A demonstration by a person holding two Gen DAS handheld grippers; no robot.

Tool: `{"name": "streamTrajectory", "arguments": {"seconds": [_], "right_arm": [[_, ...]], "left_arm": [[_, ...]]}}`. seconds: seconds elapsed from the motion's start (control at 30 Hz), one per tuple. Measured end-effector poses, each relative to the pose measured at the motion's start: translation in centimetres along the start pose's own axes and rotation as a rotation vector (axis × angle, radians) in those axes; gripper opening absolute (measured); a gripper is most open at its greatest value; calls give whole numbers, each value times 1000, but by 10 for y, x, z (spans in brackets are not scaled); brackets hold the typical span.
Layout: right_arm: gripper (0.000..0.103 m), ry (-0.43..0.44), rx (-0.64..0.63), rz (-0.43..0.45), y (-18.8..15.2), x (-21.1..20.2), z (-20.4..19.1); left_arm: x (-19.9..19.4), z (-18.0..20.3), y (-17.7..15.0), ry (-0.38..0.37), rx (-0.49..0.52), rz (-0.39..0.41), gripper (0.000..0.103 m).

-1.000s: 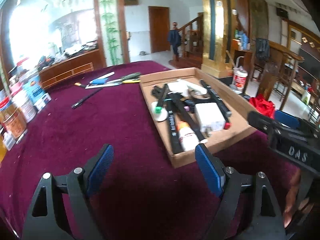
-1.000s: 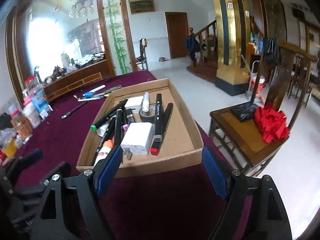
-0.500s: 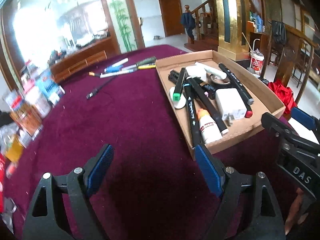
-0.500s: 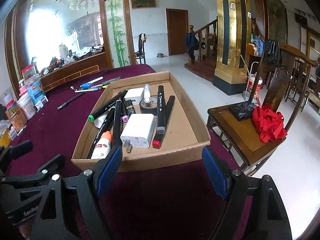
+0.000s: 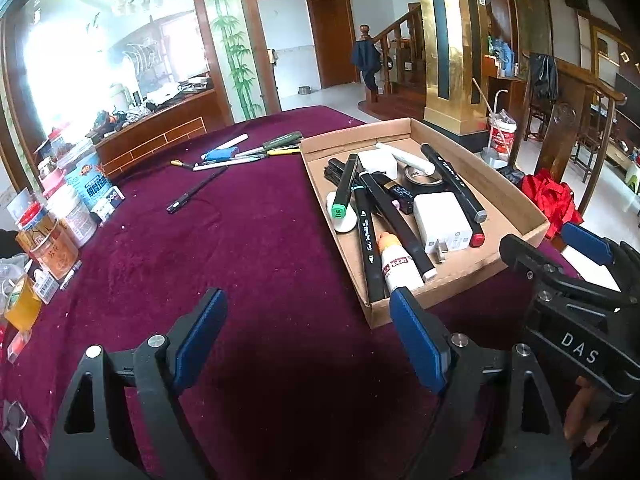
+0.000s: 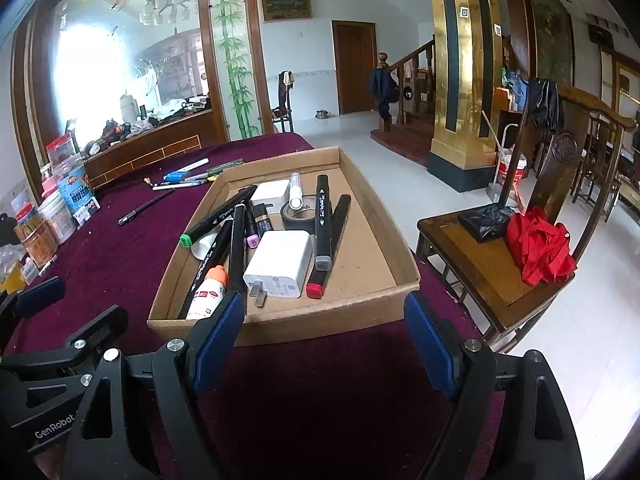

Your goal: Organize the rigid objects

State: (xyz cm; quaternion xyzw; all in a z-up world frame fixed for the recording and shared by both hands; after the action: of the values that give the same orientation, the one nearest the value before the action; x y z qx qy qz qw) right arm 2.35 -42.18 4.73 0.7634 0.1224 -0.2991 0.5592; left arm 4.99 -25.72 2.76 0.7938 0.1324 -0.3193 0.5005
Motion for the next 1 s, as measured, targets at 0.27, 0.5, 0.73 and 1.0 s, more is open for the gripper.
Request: {"name": "streamTrajectory", "arguments": {"seconds": [0.27,0.5,0.73,1.0], "right_arm": [[77,-1,-10,-4,0,0,-2],[77,0,-30,9,0,-2,-7],[77,3,-39,7,-1,-2,-9],[77,4,-39,6,-2,-2,-8]], "left_arm": [[-1,4,-1,21,26,-2,84],[0,9,-2,6,47,-9,84],[1,9,-3,6,44,-15,84],[1,11,-3,11,56,-17,84]]}}
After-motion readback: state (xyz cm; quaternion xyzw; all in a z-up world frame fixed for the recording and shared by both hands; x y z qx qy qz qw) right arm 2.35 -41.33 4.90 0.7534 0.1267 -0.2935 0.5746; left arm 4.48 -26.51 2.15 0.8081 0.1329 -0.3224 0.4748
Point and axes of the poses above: each gripper's, at about its wrist camera, not at the fingertips, and x roughly the way its jaws point, z to its right, y to its top, the point moved 6 cm from there along x, roughly the way its jaws point, and after that the axes turned 11 degrees about x, right-handed, at the moved point
